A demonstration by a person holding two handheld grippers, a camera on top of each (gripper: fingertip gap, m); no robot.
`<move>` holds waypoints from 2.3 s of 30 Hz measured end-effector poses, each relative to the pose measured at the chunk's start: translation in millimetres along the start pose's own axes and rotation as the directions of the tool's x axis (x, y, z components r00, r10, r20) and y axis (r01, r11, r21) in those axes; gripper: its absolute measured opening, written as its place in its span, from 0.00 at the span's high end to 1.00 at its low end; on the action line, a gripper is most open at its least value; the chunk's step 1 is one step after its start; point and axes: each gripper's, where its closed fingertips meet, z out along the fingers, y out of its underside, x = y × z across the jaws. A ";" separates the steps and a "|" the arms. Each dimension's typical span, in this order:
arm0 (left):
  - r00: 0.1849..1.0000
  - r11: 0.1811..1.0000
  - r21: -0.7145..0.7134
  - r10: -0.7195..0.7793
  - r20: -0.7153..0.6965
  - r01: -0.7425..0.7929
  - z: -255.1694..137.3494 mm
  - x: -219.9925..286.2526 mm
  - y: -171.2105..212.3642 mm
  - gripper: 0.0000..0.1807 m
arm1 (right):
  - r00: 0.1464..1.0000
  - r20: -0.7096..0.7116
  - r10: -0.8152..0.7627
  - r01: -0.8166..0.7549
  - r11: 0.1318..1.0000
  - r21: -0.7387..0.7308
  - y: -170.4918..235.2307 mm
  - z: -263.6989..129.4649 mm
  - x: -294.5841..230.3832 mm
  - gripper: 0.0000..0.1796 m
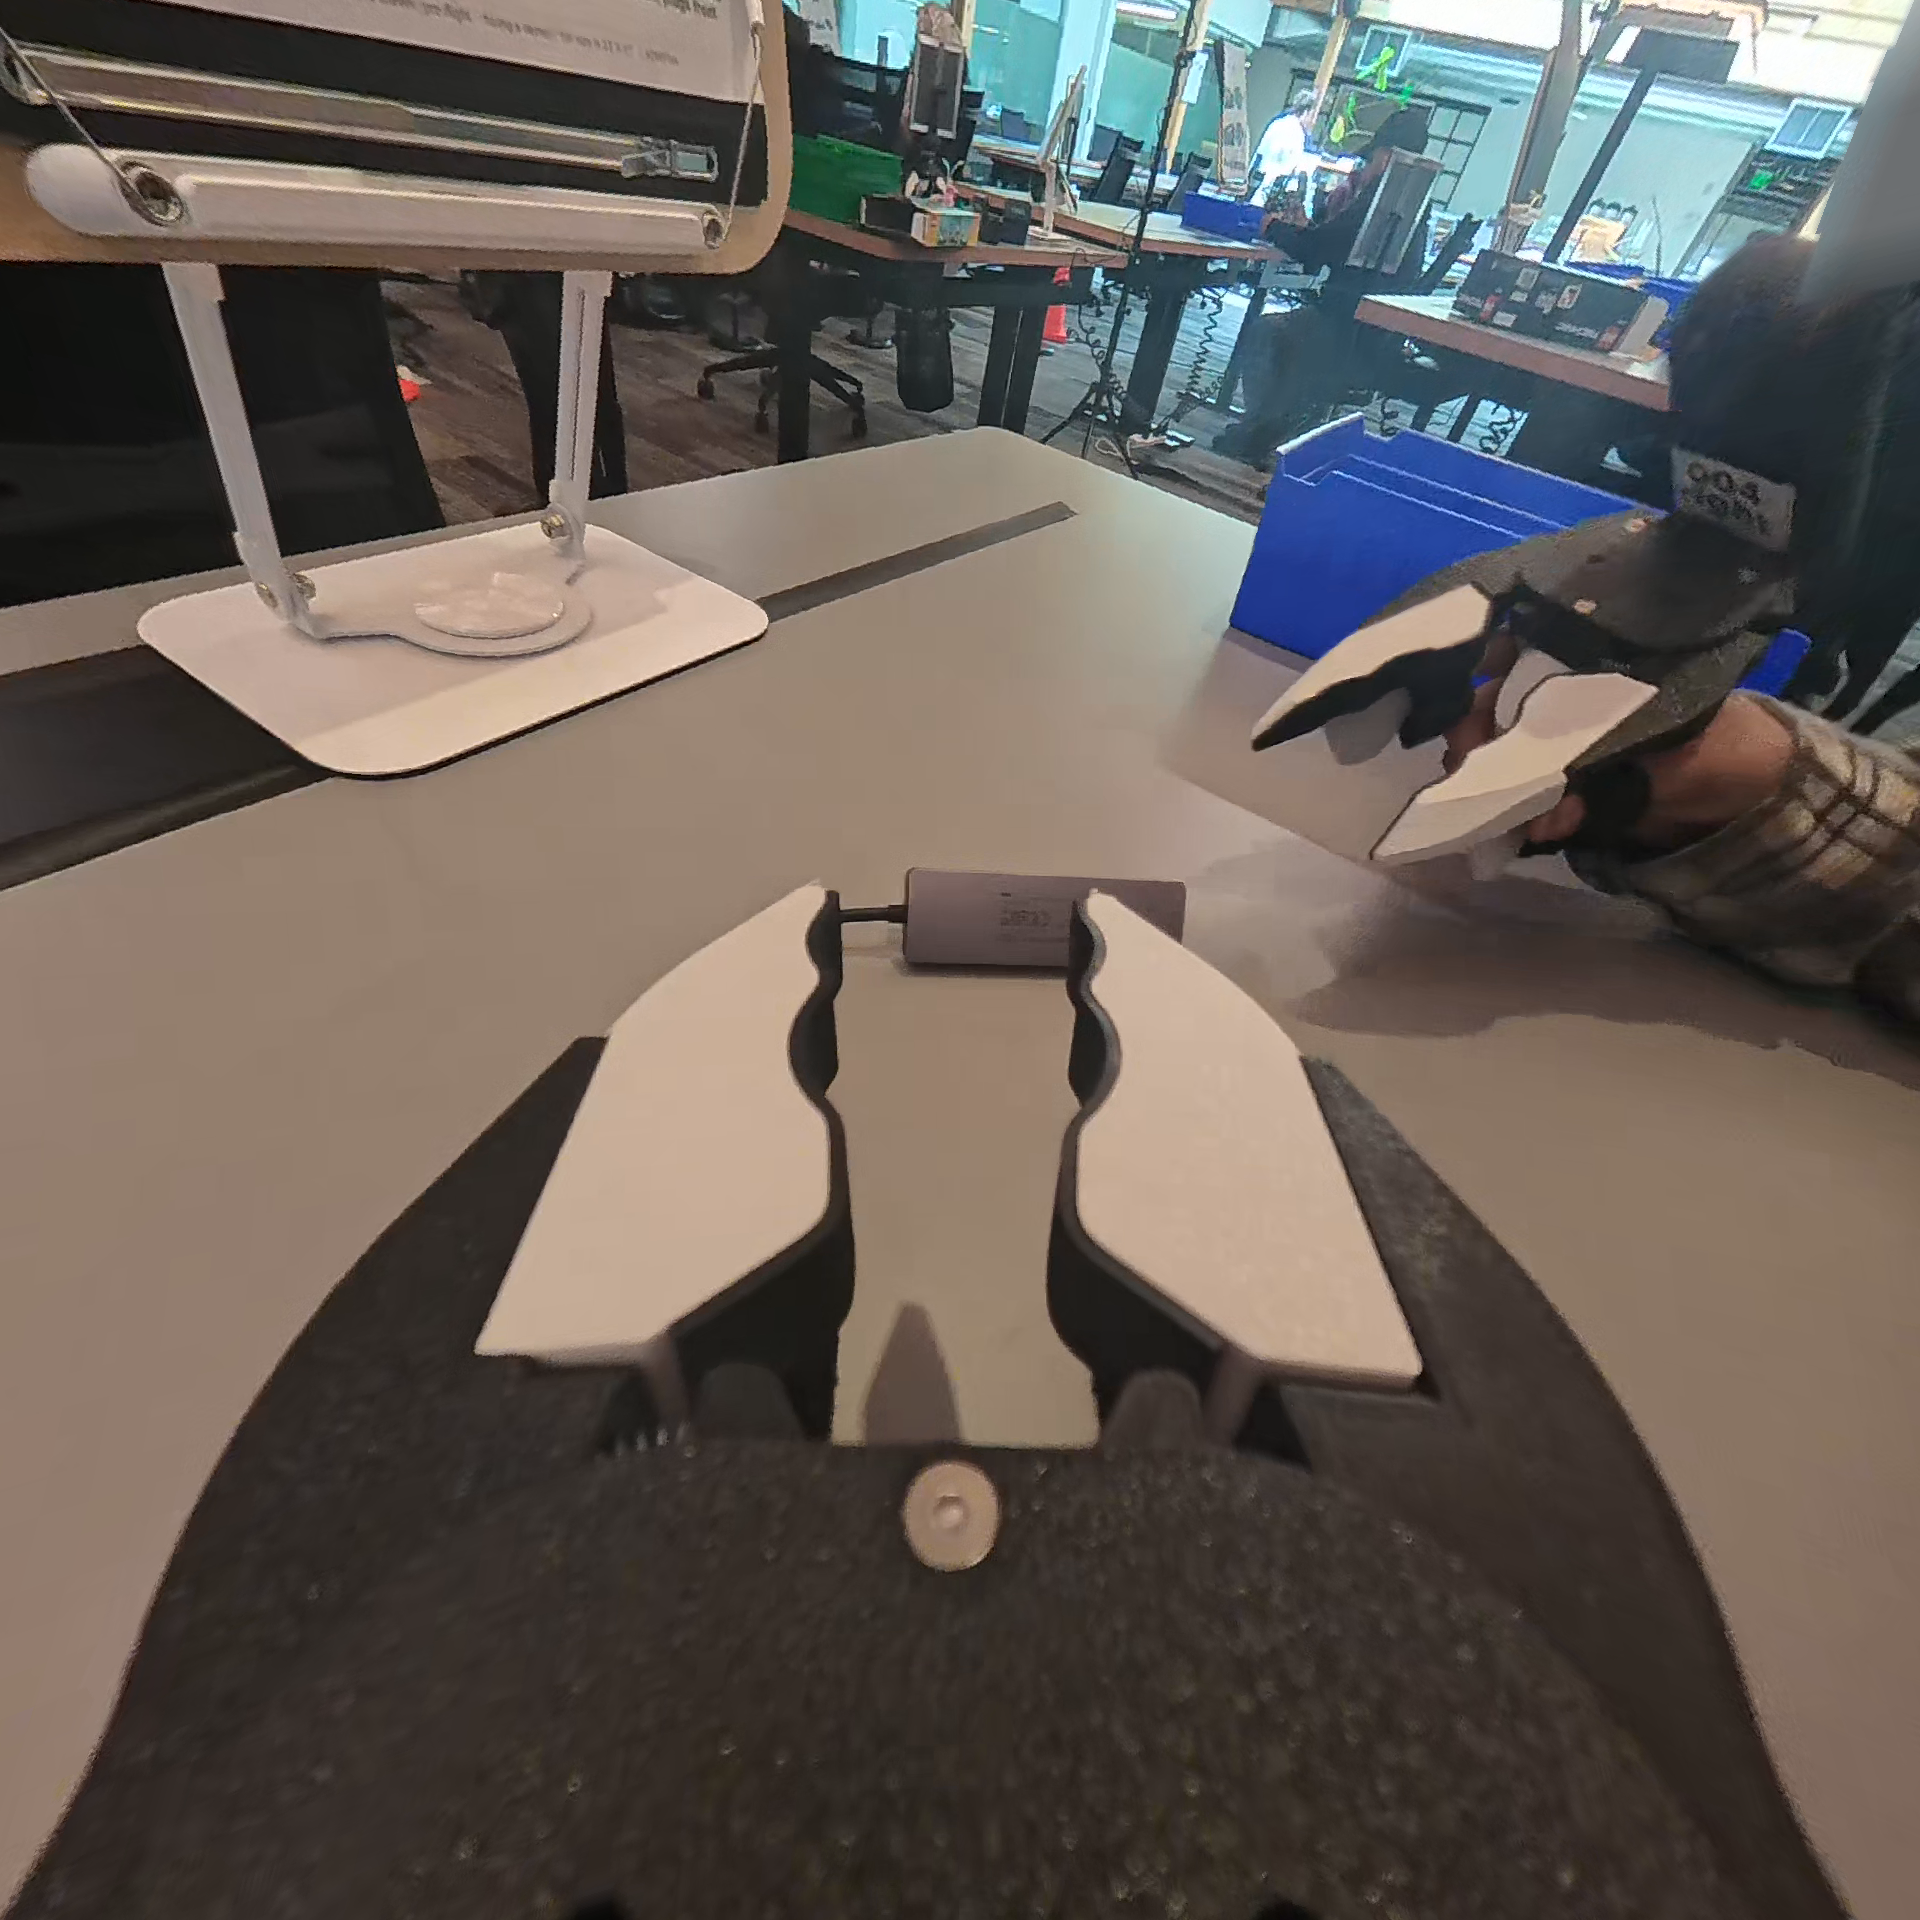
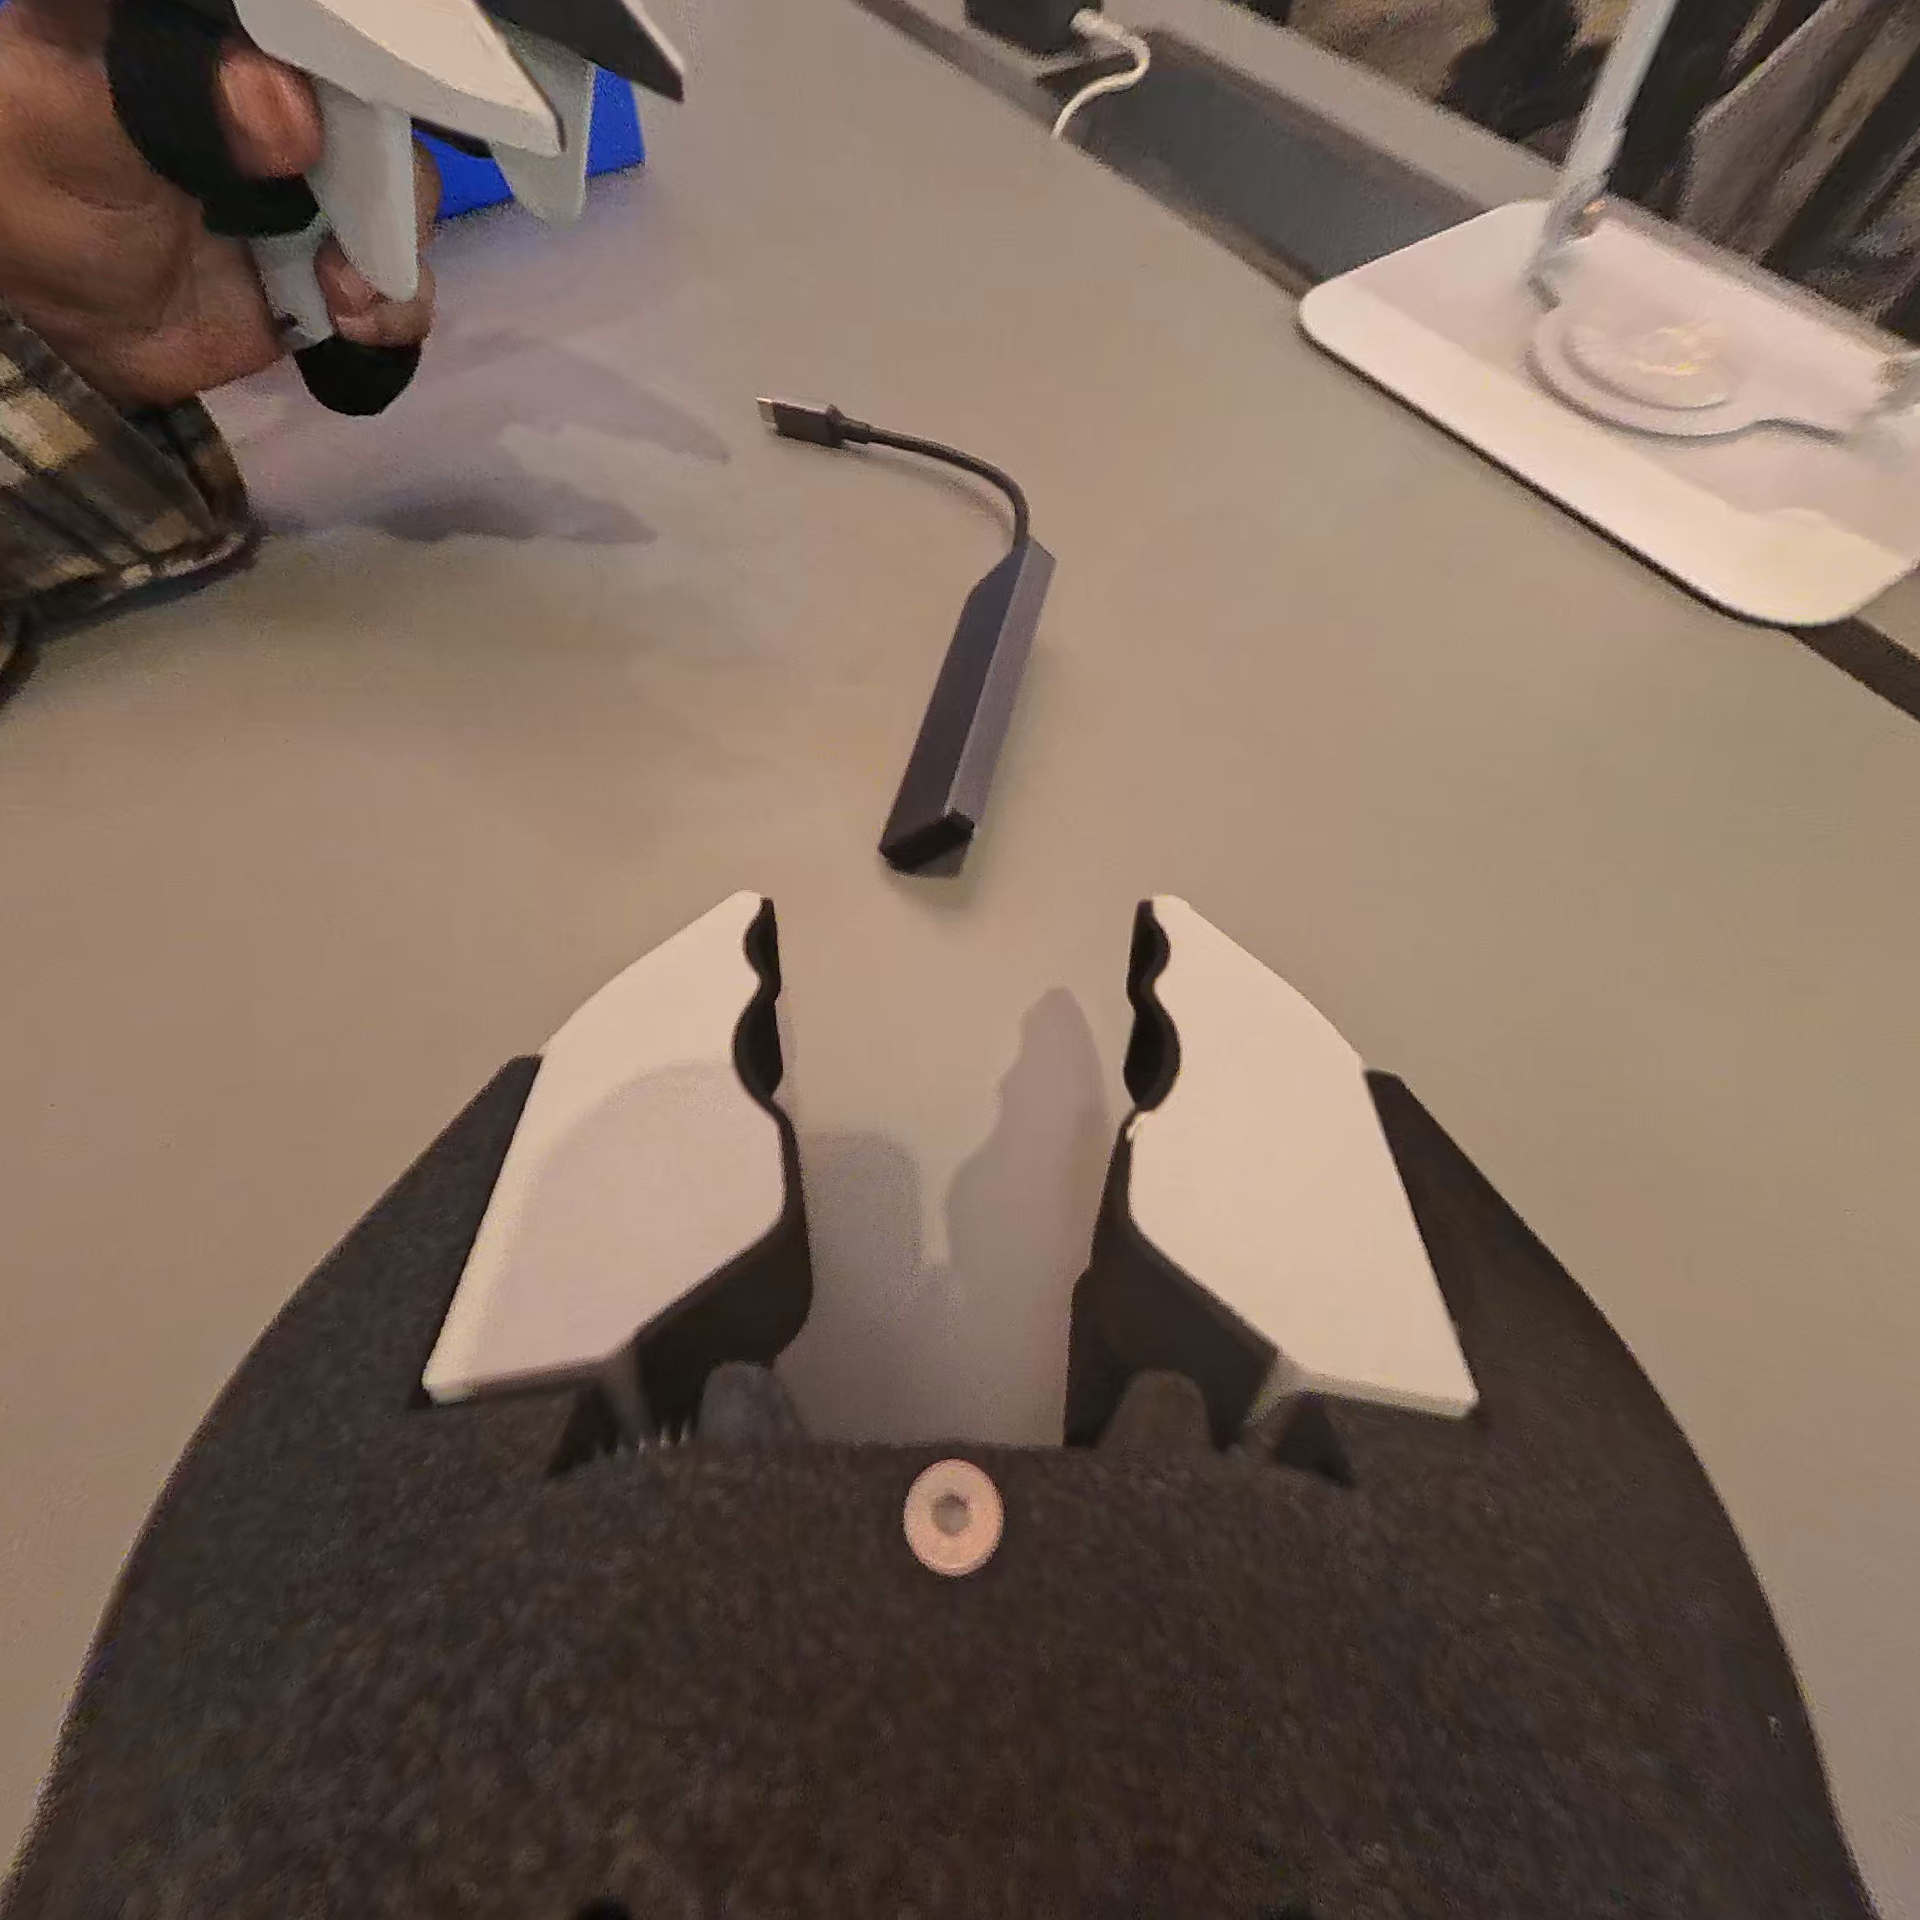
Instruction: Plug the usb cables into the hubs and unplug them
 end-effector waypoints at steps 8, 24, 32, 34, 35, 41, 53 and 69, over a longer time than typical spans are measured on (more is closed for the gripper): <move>0.999 0.999 0.043 -0.006 0.043 0.004 -12.7 -10.3 -8.8 0.78 | 0.960 0.197 0.197 -0.129 0.941 -0.311 -26.3 64.1 -2.2 0.69; 0.994 0.986 0.148 -0.083 0.068 0.072 -33.5 -24.3 -26.1 0.80 | 0.924 0.215 0.315 -0.152 0.820 -0.552 -10.8 107.6 2.5 0.94; 0.992 0.983 0.169 -0.088 0.090 0.072 -37.8 -27.1 -29.0 0.80 | 0.912 0.232 0.338 -0.179 0.838 -0.516 -29.8 95.5 -3.9 0.94; 0.991 0.981 0.182 -0.088 0.099 0.069 -40.6 -28.3 -31.2 0.80 | 0.863 0.253 0.438 -0.270 0.821 -0.503 -35.0 92.2 -9.7 0.94; 0.991 0.980 0.188 -0.089 0.103 0.069 -42.0 -29.0 -32.1 0.80 | 0.827 0.270 0.494 -0.321 0.808 -0.494 -38.8 89.8 -12.7 0.94; 0.988 0.976 0.198 -0.111 0.109 0.088 -44.6 -33.0 -31.8 0.80 | 0.444 0.417 0.793 -0.663 0.604 -0.443 -70.4 70.8 -21.7 0.94; 0.987 0.981 0.163 -0.122 0.108 0.103 -40.0 -34.1 -24.9 0.80 | 0.311 0.386 0.869 -0.752 0.473 -0.459 -39.0 64.1 -14.8 0.94; 0.959 0.952 0.283 -0.183 0.217 0.118 -77.8 -60.7 -39.4 0.80 | 0.971 -0.186 -0.148 0.059 0.908 -0.415 -48.8 75.9 39.3 0.94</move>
